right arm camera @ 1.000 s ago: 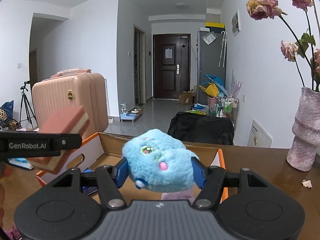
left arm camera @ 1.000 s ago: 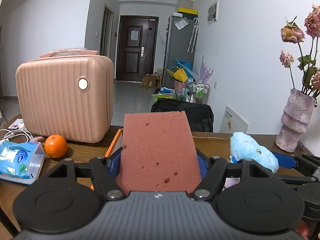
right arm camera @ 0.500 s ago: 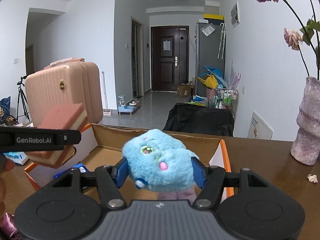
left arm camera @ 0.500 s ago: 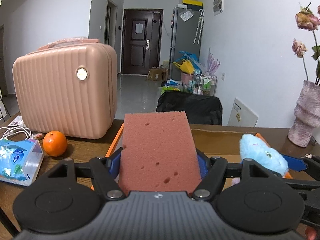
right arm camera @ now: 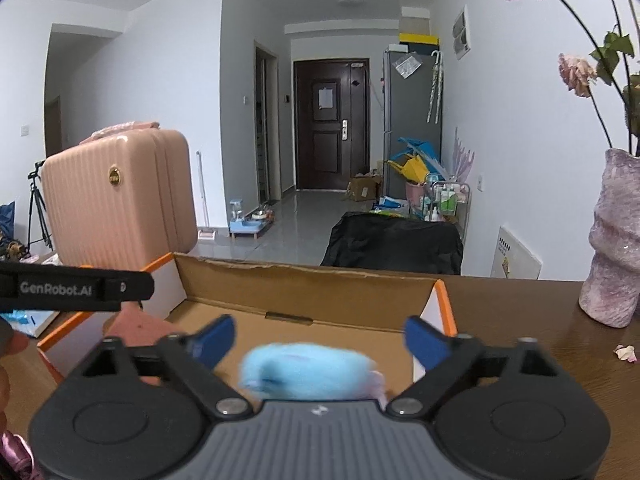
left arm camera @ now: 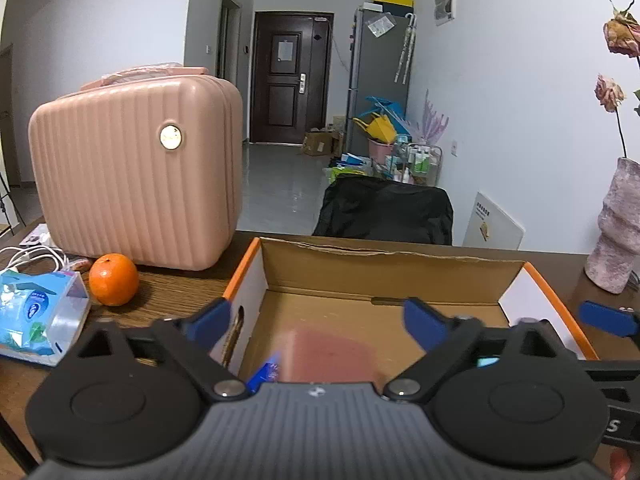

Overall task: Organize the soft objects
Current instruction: 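Open the left tool dropping the sponge into the box while the right tool releases the plush, then withdraw both tools from the box back toward the remaining soft items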

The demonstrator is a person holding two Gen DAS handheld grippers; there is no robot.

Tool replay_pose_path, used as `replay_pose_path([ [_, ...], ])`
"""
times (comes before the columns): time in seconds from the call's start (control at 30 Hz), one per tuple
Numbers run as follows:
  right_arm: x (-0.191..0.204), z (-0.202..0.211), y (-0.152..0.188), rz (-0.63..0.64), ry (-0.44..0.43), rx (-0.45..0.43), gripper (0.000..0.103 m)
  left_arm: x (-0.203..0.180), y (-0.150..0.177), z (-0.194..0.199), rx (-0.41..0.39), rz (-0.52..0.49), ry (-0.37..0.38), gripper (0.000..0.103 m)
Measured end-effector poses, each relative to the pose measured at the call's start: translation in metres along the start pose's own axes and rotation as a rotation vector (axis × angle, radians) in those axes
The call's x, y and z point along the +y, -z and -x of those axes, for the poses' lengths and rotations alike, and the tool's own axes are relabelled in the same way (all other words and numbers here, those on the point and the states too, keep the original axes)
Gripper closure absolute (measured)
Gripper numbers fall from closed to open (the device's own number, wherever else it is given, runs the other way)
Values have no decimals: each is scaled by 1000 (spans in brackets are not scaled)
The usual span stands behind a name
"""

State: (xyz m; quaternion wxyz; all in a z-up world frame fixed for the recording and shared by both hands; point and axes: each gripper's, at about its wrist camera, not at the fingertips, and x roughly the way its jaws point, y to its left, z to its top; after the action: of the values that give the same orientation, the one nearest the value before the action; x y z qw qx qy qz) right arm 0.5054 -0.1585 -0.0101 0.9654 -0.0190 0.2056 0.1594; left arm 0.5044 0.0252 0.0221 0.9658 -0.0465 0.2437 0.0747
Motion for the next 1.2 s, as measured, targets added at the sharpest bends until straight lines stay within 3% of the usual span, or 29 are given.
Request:
replay_pose_path([
  [0.13, -3, 1, -2, -3, 15, 4, 0, 2, -1, 0, 0, 5, -17, 0],
  [0.63, -5, 1, -4, -14, 48, 24, 0, 4, -3, 3, -8, 9, -34, 0],
  [1.2, -4, 35, -11, -18, 60, 9, 0, 12, -2, 32, -65, 15, -52, 0],
])
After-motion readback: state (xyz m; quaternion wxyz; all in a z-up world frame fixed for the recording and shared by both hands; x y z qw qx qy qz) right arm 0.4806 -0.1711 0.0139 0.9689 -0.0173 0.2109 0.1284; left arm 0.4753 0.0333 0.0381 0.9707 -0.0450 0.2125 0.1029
